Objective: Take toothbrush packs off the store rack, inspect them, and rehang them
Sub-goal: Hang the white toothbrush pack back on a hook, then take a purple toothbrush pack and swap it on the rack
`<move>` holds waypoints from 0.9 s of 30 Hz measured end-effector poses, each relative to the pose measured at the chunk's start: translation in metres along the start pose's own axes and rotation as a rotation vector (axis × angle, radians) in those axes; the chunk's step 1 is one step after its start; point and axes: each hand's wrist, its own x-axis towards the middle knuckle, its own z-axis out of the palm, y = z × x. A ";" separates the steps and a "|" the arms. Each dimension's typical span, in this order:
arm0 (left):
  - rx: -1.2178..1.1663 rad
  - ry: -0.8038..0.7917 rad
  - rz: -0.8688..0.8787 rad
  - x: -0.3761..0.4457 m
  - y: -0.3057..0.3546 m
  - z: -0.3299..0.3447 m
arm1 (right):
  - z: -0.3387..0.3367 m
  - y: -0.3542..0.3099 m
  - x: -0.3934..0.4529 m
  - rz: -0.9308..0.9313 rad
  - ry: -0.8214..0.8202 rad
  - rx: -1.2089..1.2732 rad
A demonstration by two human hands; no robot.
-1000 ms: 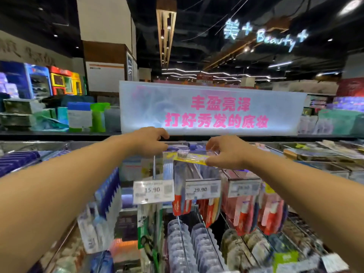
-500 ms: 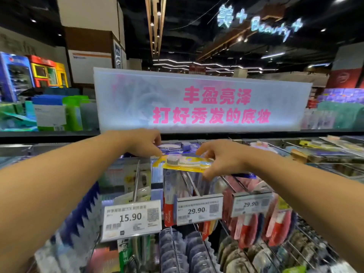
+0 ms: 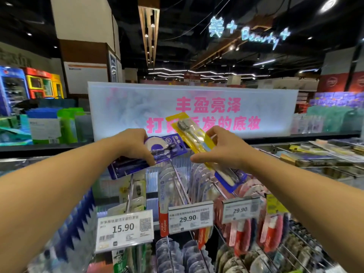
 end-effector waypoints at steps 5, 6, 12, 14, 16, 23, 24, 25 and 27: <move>-0.411 0.166 -0.020 -0.007 0.009 -0.014 | 0.011 -0.012 0.011 0.040 0.235 0.266; -0.574 0.193 0.009 -0.009 0.015 -0.015 | 0.014 -0.017 0.014 0.041 0.272 0.351; -1.334 0.178 0.092 -0.025 0.060 -0.016 | 0.027 -0.048 0.021 0.003 0.316 0.684; -1.496 0.170 0.123 -0.039 0.076 -0.017 | 0.030 -0.055 0.020 -0.024 0.322 0.704; -1.559 0.137 0.141 -0.054 0.087 -0.016 | 0.030 -0.059 0.016 -0.061 0.347 0.684; -1.561 -0.002 0.178 -0.077 0.102 -0.012 | 0.028 -0.071 0.002 -0.205 0.548 0.383; -1.548 0.006 0.208 -0.076 0.101 -0.011 | 0.028 -0.072 0.002 -0.182 0.552 0.394; -1.539 0.011 0.229 -0.075 0.100 -0.010 | 0.028 -0.074 0.003 -0.150 0.554 0.417; -1.513 0.040 0.236 -0.073 0.101 -0.007 | 0.029 -0.079 0.004 -0.106 0.529 0.549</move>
